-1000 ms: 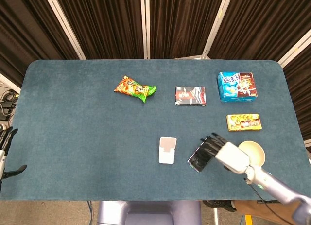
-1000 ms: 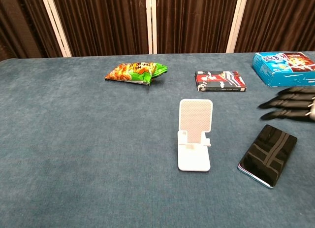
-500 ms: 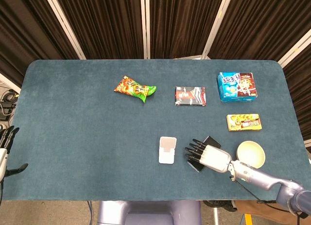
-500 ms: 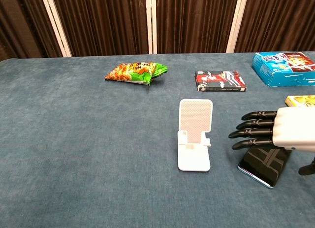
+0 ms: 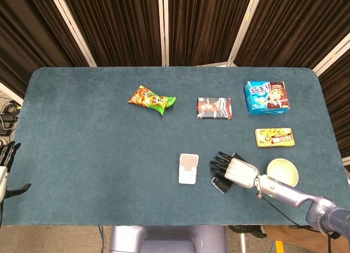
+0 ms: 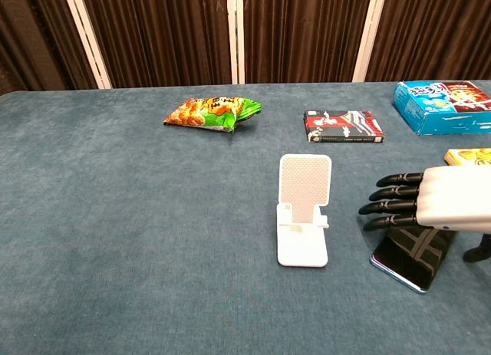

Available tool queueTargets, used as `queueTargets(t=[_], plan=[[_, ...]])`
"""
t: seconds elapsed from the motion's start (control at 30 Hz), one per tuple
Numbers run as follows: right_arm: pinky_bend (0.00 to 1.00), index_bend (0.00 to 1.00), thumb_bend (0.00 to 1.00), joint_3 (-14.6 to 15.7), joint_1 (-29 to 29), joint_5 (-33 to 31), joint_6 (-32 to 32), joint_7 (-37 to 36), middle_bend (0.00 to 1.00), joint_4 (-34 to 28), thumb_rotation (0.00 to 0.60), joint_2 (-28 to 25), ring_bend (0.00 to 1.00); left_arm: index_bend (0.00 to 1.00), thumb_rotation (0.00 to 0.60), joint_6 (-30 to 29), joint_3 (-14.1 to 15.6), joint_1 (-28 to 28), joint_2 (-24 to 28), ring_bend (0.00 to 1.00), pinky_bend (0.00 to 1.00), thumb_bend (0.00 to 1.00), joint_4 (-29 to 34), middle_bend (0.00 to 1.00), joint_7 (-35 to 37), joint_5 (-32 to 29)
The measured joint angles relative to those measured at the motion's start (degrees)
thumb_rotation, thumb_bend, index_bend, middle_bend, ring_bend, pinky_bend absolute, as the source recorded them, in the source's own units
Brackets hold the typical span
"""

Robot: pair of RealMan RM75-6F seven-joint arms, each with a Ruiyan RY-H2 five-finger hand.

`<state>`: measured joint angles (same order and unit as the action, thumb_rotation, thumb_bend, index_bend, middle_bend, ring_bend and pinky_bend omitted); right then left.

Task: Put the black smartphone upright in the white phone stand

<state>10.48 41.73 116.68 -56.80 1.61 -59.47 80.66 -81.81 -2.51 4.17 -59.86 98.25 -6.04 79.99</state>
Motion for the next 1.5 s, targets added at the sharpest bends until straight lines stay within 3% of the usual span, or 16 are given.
queueTargets(t=[0.13, 0.2, 0.33, 0.47, 0.73, 1.1, 1.5], plan=[[0.06, 0.22, 0.05, 0.73, 0.28, -0.45, -0.12, -0.09, 0.22, 0.48, 0.6, 0.63, 0.13, 0.0, 0.6, 0.14, -0.1, 0.09, -0.09, 0.0, 0.0, 0.0, 0.07, 0.0, -0.18, -0.41], [0.1, 0.32, 0.14, 1.13, 0.31, -0.34, -0.75, -0.28, 0.32, 0.87, 0.6, 0.92, 0.22, 0.0, 0.6, 0.23, -0.25, 0.14, -0.11, 0.0, 0.0, 0.0, 0.04, 0.0, -0.15, -0.82], [0.28, 0.46, 0.38, 1.89, 0.28, 0.14, -2.71, -0.69, 0.52, 2.43, 0.6, 1.77, 0.42, 0.0, 0.6, 0.51, -0.32, 0.28, -0.16, 0.0, 0.0, 0.0, -0.02, 0.0, -0.15, -1.07], [0.32, 0.55, 0.46, 2.14, -0.13, 0.54, -5.68, -0.93, 0.58, 4.38, 0.6, 2.58, 0.48, 0.0, 0.6, 0.75, -0.27, 0.4, -0.22, 0.0, 0.0, 0.0, -0.04, 0.0, -0.26, -1.15], [0.34, 0.58, 0.5, 2.67, -1.73, 1.56, -13.79, -0.56, 0.58, 11.17, 0.6, 3.9, 0.48, 0.0, 0.6, 0.84, -0.13, 0.48, -0.22, 0.0, 0.0, 0.0, 0.07, 0.0, -0.28, -1.0], [0.36, 0.56, 0.49, 1.3, -4.2, 0.95, -22.37, 4.95, 0.57, 13.87, 0.6, 2.44, 0.48, 0.0, 0.6, 0.52, 0.22, 0.33, 0.07, 0.0, 0.0, 0.0, 0.37, 0.0, 0.27, -0.24], [0.35, 0.55, 0.49, -4.14, -5.98, 0.17, -33.45, 21.37, 0.56, 11.74, 0.6, -0.68, 0.48, 0.0, 0.6, 0.07, 0.35, 0.08, 0.79, 0.0, 0.0, 0.0, 0.6, 0.0, 1.84, 0.43]])
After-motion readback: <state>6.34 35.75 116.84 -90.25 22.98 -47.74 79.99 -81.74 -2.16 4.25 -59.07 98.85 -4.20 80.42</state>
